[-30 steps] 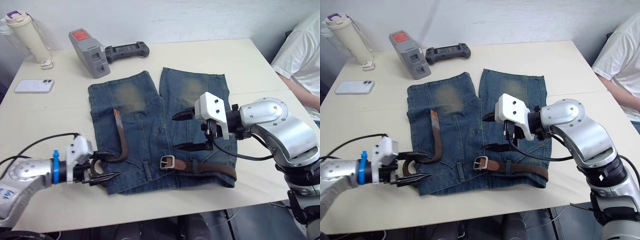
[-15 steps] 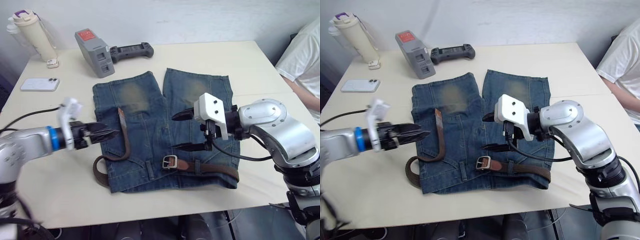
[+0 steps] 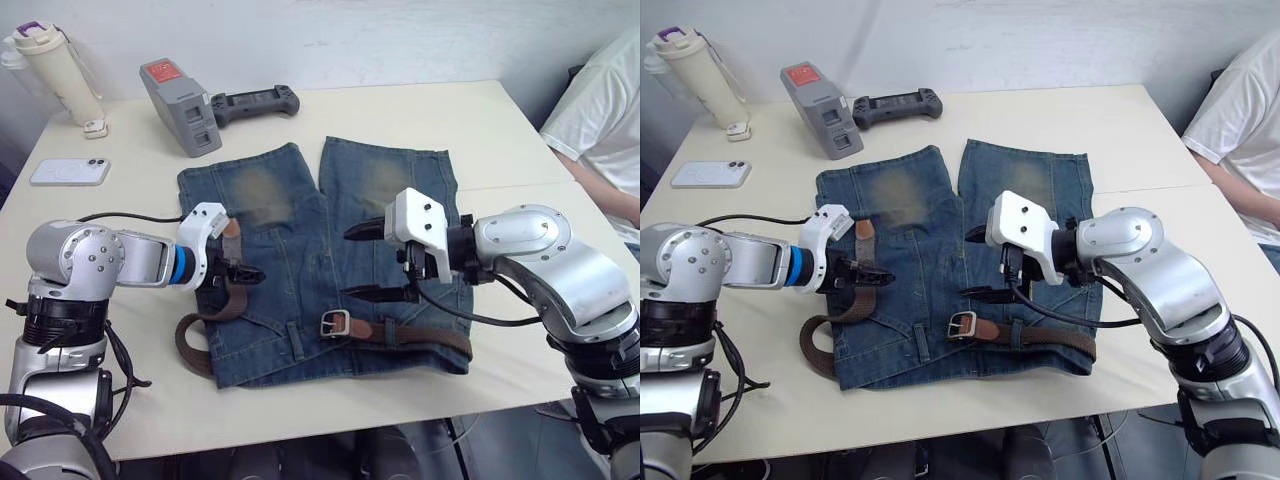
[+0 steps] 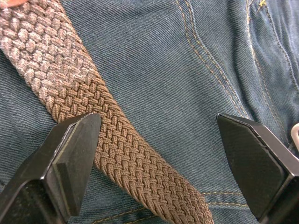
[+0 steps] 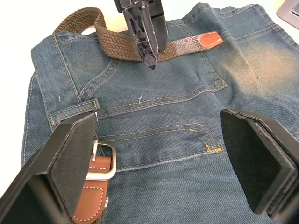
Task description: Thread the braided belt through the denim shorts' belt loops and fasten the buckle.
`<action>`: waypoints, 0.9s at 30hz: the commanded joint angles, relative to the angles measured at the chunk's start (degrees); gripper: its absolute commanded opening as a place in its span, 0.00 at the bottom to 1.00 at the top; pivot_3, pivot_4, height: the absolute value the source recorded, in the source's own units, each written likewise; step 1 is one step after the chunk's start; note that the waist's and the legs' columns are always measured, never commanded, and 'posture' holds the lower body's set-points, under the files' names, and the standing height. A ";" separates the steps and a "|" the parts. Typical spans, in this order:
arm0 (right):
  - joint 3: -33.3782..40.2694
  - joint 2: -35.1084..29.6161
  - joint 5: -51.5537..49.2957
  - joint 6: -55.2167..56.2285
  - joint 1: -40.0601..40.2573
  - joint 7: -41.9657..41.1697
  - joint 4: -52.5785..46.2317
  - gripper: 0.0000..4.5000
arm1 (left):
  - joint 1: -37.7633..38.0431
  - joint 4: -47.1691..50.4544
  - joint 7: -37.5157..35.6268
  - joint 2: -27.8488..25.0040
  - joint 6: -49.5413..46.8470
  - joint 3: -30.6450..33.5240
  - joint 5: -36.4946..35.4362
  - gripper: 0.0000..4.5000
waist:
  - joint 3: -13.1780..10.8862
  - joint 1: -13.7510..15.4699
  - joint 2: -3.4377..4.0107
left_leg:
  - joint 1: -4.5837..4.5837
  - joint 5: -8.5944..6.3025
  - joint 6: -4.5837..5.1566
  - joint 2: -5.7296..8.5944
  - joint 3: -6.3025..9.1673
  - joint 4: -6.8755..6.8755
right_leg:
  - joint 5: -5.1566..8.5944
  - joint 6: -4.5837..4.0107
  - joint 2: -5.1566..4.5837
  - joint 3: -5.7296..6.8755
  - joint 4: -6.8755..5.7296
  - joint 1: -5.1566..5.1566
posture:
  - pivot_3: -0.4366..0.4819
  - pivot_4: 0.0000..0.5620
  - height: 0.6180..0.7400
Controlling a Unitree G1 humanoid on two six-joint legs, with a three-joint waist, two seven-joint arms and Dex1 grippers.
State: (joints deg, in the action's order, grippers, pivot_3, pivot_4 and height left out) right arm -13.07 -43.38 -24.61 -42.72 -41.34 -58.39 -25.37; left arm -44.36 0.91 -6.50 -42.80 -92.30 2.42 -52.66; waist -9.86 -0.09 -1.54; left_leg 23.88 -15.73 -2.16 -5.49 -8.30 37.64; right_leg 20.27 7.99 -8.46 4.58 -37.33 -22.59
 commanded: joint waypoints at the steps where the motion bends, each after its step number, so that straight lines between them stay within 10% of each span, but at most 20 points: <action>1: 2.25 -0.65 -0.79 -0.15 -0.08 0.41 -2.40 1.00 | -3.95 -4.58 1.65 0.43 -0.20 5.59 -1.92 0.97 | -0.01 0.02 -0.01 | 0.00 0.00 0.00 0.00 0.00 0.02 | 0.00 0.00 0.00 0.00 -0.01 0.00 | 0.48 0.27 1.00; 8: 1.76 -0.13 -0.60 0.52 -0.47 0.46 -1.55 1.00 | -10.29 -13.09 6.47 -2.14 -0.20 10.40 -9.64 0.97 | -0.03 -0.03 -0.05 | 0.11 -0.02 0.00 0.01 0.04 0.11 | 0.00 0.00 -0.01 0.02 -0.02 -0.03 | 0.48 0.27 1.00; 27: 2.23 -0.11 -0.57 -0.24 -0.04 1.65 -2.62 1.00 | -1.19 -7.22 4.50 4.66 -0.20 8.64 3.00 0.97 | -0.04 0.77 -0.26 | 0.19 -0.04 0.01 0.01 0.07 0.30 | -0.01 -0.01 -0.03 0.04 -0.12 -0.04 | 0.48 0.27 1.00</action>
State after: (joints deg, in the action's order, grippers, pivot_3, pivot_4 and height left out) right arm -12.99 -42.65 -24.65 -42.83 -41.31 -57.07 -25.56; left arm -45.84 -7.47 -1.00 -38.45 -92.03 10.87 -49.26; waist -9.90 0.68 -1.80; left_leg 24.07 -15.77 -2.15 -5.48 -8.23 37.94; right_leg 20.26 7.98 -8.49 4.63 -37.45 -22.63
